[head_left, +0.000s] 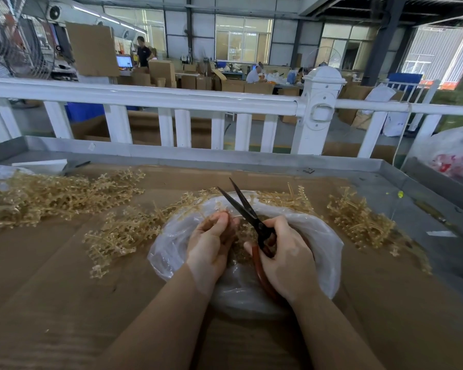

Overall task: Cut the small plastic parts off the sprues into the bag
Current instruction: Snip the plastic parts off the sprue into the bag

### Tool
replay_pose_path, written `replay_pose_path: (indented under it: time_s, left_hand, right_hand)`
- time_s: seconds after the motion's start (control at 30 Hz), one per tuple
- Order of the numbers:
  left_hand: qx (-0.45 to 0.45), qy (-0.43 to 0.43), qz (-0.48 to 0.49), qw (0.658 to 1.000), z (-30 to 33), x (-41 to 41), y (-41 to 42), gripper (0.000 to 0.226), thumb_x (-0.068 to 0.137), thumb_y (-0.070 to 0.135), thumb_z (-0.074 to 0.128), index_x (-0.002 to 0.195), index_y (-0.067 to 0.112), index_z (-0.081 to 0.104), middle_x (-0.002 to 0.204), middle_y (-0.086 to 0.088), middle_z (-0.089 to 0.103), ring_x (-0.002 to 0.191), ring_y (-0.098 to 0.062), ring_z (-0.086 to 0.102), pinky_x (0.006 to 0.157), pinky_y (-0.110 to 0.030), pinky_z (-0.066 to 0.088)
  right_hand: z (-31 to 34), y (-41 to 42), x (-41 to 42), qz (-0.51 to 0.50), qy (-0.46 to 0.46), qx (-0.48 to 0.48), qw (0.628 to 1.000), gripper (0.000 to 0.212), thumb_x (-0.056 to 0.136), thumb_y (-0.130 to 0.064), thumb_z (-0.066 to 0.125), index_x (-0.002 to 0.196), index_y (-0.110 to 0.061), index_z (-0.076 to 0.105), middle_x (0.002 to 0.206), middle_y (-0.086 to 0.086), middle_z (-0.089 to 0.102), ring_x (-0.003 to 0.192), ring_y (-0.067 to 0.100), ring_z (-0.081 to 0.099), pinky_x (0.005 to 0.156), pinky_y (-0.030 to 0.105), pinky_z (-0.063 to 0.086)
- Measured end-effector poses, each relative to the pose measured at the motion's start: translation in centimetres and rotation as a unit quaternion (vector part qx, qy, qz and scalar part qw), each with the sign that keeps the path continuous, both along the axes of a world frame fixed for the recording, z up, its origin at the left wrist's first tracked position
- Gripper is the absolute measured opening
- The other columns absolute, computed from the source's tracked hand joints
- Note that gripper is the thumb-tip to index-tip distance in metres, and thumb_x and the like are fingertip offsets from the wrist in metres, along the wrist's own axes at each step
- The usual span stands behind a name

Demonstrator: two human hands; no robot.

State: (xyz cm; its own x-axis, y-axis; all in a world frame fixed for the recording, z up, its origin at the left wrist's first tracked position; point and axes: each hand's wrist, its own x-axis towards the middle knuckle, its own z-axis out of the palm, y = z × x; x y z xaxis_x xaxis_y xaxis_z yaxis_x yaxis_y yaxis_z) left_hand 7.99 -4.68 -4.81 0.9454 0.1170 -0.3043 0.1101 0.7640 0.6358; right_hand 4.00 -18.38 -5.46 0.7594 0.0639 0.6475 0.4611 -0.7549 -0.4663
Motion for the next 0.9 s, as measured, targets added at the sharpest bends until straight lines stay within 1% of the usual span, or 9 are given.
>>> replay_pose_path:
  time_s: [0.13, 0.23, 0.27, 0.37, 0.47, 0.63, 0.73, 0.83, 0.9]
  left_hand:
    - [0.004, -0.008, -0.018, 1.000, 0.01, -0.08, 0.15, 0.009, 0.091, -0.002, 0.054, 0.097, 0.003, 0.060, 0.095, -0.017, 0.065, 0.084, -0.024, 0.065, 0.095, -0.041, 0.051]
    - [-0.002, -0.007, -0.019, 1.000, 0.00, -0.02, 0.32, 0.019, 0.093, -0.001, 0.051, 0.111, 0.003, 0.057, 0.098, -0.016, 0.064, 0.087, -0.024, 0.063, 0.102, -0.043, 0.046]
    - [-0.005, -0.005, -0.024, 1.000, -0.07, 0.03, 0.41, 0.017, 0.094, 0.000, 0.051, 0.109, 0.003, 0.058, 0.095, -0.015, 0.065, 0.085, -0.023, 0.064, 0.100, -0.042, 0.047]
    - [-0.012, -0.003, -0.041, 0.999, -0.02, -0.08, 0.61, 0.012, 0.095, 0.003, 0.049, 0.101, 0.004, 0.059, 0.085, -0.013, 0.068, 0.076, -0.021, 0.068, 0.077, -0.035, 0.058]
    - [-0.022, -0.012, -0.053, 0.998, -0.04, -0.15, 0.72, 0.018, 0.096, 0.005, 0.048, 0.112, 0.004, 0.057, 0.096, -0.015, 0.066, 0.088, -0.025, 0.065, 0.088, -0.040, 0.053]
    - [-0.019, -0.014, -0.084, 0.996, 0.20, -0.23, 0.57, 0.021, 0.096, 0.005, 0.048, 0.116, 0.007, 0.053, 0.110, -0.020, 0.061, 0.097, -0.029, 0.062, 0.086, -0.040, 0.051]
    - [-0.010, -0.015, -0.103, 0.995, 0.02, -0.17, 0.53, 0.010, 0.095, 0.005, 0.050, 0.102, 0.005, 0.056, 0.099, -0.017, 0.066, 0.087, -0.027, 0.066, 0.076, -0.039, 0.054]
    - [0.011, -0.033, -0.116, 0.993, 0.07, -0.26, 0.31, 0.010, 0.094, 0.007, 0.050, 0.085, 0.008, 0.056, 0.075, -0.012, 0.070, 0.063, -0.021, 0.069, 0.055, -0.031, 0.056]
    - [0.028, -0.041, -0.120, 0.992, 0.12, -0.36, 0.17, 0.006, 0.094, 0.008, 0.051, 0.090, 0.006, 0.056, 0.072, -0.011, 0.071, 0.058, -0.021, 0.069, 0.049, -0.029, 0.055]
  right_hand:
    - [0.15, 0.10, -0.05, 0.018, 0.011, -0.035, 0.999, 0.036, 0.076, -0.038, 0.075, 0.099, -0.017, 0.057, 0.089, -0.005, 0.065, 0.085, 0.011, 0.060, 0.076, 0.018, 0.046]
    - [0.21, 0.18, 0.01, 0.018, 0.019, -0.062, 0.998, 0.035, 0.077, -0.040, 0.073, 0.099, -0.018, 0.057, 0.088, -0.005, 0.064, 0.085, 0.012, 0.060, 0.074, 0.018, 0.044]
    - [0.20, 0.19, 0.05, 0.017, 0.021, -0.066, 0.997, 0.036, 0.077, -0.040, 0.073, 0.100, -0.018, 0.056, 0.088, -0.005, 0.064, 0.085, 0.013, 0.060, 0.074, 0.018, 0.044]
    - [0.13, 0.18, 0.09, 0.017, 0.028, -0.075, 0.997, 0.037, 0.078, -0.043, 0.071, 0.102, -0.019, 0.055, 0.091, -0.005, 0.063, 0.088, 0.013, 0.059, 0.075, 0.020, 0.044]
    - [0.17, 0.20, 0.08, 0.019, 0.027, -0.078, 0.996, 0.037, 0.078, -0.043, 0.070, 0.102, -0.018, 0.055, 0.091, -0.004, 0.063, 0.088, 0.014, 0.059, 0.075, 0.023, 0.047]
    - [0.22, 0.26, 0.05, 0.014, 0.020, -0.066, 0.998, 0.037, 0.078, -0.042, 0.072, 0.100, -0.017, 0.054, 0.091, -0.003, 0.064, 0.087, 0.015, 0.060, 0.074, 0.022, 0.045]
    - [0.19, 0.30, 0.12, 0.016, 0.016, -0.060, 0.998, 0.038, 0.078, -0.041, 0.072, 0.100, -0.016, 0.053, 0.089, -0.002, 0.064, 0.085, 0.016, 0.061, 0.073, 0.023, 0.046]
    - [0.12, 0.26, 0.19, 0.018, 0.007, -0.055, 0.998, 0.038, 0.078, -0.038, 0.074, 0.100, -0.013, 0.054, 0.088, 0.000, 0.065, 0.085, 0.020, 0.062, 0.071, 0.028, 0.048]
    - [0.11, 0.25, 0.21, 0.019, 0.002, -0.053, 0.998, 0.038, 0.077, -0.036, 0.075, 0.100, -0.012, 0.055, 0.088, 0.001, 0.066, 0.084, 0.021, 0.063, 0.070, 0.029, 0.049]
